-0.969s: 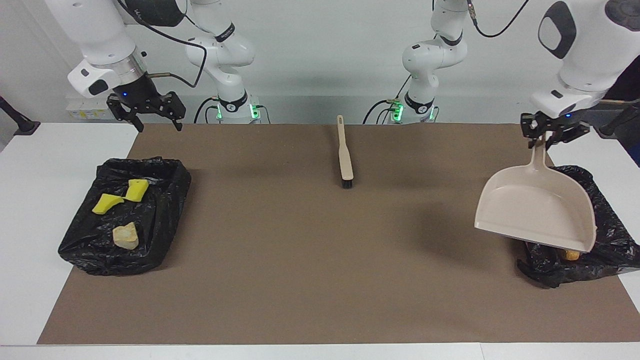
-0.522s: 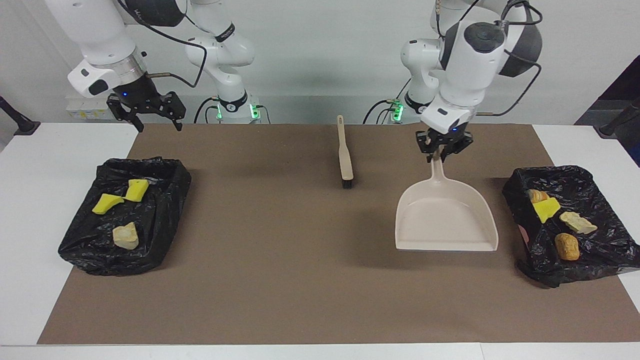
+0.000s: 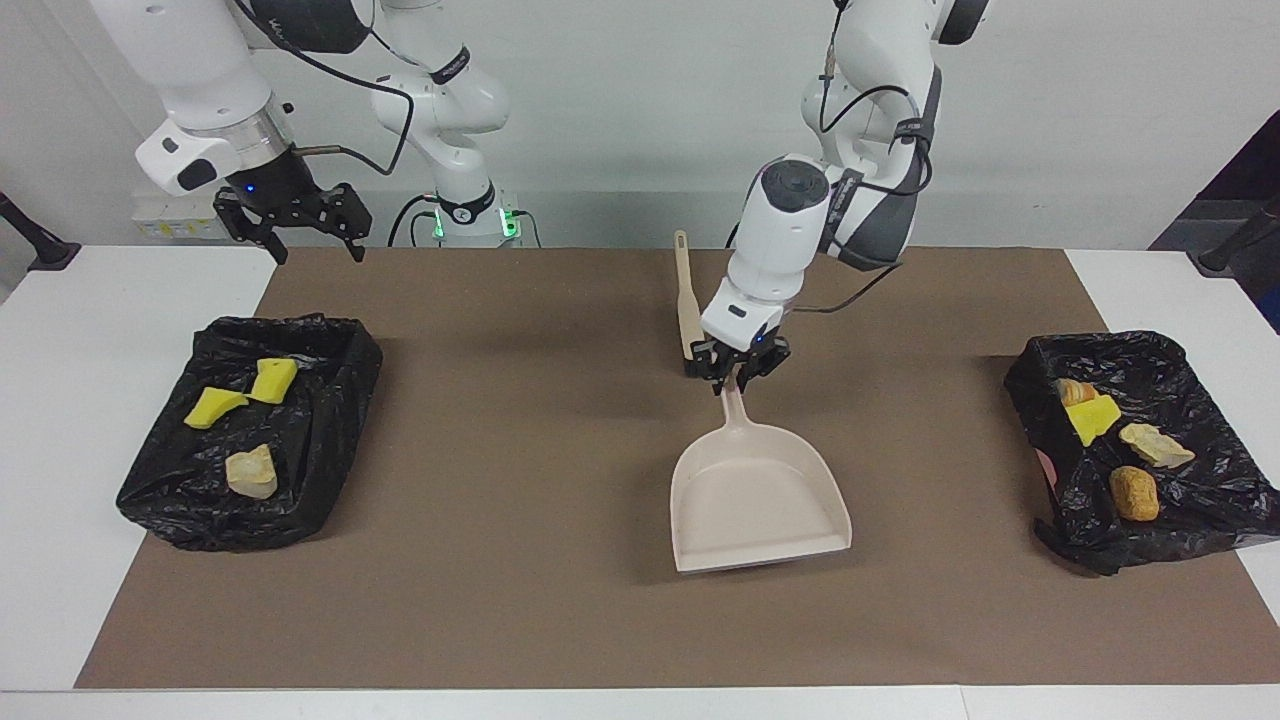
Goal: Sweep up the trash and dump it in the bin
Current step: 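Bring the empty dustpan back with the left gripper and set it down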
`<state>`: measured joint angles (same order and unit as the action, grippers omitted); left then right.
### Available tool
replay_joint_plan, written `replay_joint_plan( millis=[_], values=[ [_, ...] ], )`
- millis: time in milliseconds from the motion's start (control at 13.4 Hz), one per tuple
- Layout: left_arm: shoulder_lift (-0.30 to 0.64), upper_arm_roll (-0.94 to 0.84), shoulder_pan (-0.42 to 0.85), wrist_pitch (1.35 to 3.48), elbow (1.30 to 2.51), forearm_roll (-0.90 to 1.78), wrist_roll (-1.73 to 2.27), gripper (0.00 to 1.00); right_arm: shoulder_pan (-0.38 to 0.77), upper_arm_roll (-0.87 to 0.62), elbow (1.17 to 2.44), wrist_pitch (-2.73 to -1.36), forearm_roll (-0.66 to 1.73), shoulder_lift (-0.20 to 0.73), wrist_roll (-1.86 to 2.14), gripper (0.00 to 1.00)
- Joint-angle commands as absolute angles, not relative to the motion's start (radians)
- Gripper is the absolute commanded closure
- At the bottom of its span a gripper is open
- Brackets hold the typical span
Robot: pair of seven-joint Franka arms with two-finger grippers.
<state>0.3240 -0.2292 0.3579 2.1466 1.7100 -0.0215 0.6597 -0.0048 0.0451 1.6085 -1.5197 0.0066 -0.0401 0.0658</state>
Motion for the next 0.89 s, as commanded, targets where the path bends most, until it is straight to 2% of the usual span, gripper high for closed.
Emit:
replay_joint_plan(
  millis=[0,149,820],
  values=[
    [0.357,-0.210,0.370,2.181,1.655,-0.003,0.660,1.00,-0.009,0.041,1.601,-1.528,0.023,-0.037,0.049,0.00],
    [0.394,-0.212,0.393,2.221,1.658,-0.003,0.653,1.00,-0.009,0.041,1.601,-1.528,0.023,-0.037,0.049,0.00],
    [0.410,-0.213,0.440,2.224,1.706,0.061,0.545,1.00,-0.009,0.041,1.601,-1.528,0.023,-0.037,0.049,0.00]
  ],
)
